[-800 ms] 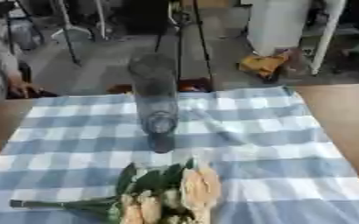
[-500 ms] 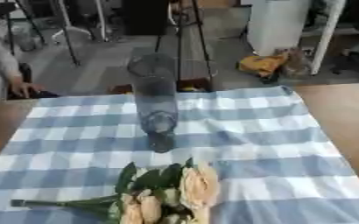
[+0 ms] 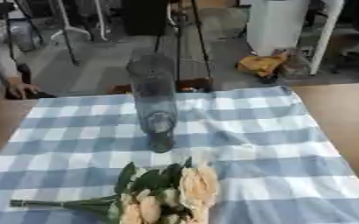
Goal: Arrange flowers into the vase.
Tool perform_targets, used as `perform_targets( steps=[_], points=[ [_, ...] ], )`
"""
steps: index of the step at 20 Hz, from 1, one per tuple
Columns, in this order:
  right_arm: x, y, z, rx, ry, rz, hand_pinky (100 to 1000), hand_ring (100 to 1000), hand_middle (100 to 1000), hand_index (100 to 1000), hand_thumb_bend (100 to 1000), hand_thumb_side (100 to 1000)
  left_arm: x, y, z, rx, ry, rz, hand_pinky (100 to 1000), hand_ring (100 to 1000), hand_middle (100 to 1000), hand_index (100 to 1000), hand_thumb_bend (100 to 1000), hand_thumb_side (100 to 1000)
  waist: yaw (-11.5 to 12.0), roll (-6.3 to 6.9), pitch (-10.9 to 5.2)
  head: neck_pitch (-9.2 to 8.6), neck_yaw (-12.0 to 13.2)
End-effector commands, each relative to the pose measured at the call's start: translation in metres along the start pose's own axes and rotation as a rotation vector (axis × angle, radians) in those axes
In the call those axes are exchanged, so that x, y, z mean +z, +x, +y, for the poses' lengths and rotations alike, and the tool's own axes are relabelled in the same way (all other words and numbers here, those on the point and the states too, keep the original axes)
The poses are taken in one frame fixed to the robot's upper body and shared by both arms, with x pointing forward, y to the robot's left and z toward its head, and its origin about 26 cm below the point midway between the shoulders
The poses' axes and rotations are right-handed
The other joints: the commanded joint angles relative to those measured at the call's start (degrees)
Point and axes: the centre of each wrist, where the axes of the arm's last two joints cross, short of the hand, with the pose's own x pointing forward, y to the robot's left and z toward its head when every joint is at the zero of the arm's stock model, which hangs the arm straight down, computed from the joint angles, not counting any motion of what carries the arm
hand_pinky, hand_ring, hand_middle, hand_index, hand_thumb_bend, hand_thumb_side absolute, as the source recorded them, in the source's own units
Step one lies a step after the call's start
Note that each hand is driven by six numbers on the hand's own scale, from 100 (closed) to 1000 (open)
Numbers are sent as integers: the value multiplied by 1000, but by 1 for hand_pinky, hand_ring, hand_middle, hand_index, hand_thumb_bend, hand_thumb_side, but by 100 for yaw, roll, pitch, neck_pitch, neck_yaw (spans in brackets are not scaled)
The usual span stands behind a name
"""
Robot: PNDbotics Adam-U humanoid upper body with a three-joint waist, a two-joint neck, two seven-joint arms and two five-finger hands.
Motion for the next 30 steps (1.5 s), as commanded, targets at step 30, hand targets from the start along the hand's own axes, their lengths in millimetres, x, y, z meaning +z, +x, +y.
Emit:
perform_targets(
  steps=[30],
  points=[
    [-6, 4, -3, -11, 10, -24, 792, 784, 747, 855, 100, 925, -24, 48, -14, -111, -805, -38, 772, 879, 904, 1000, 614, 893, -108, 49, -95, 24, -21]
  ],
)
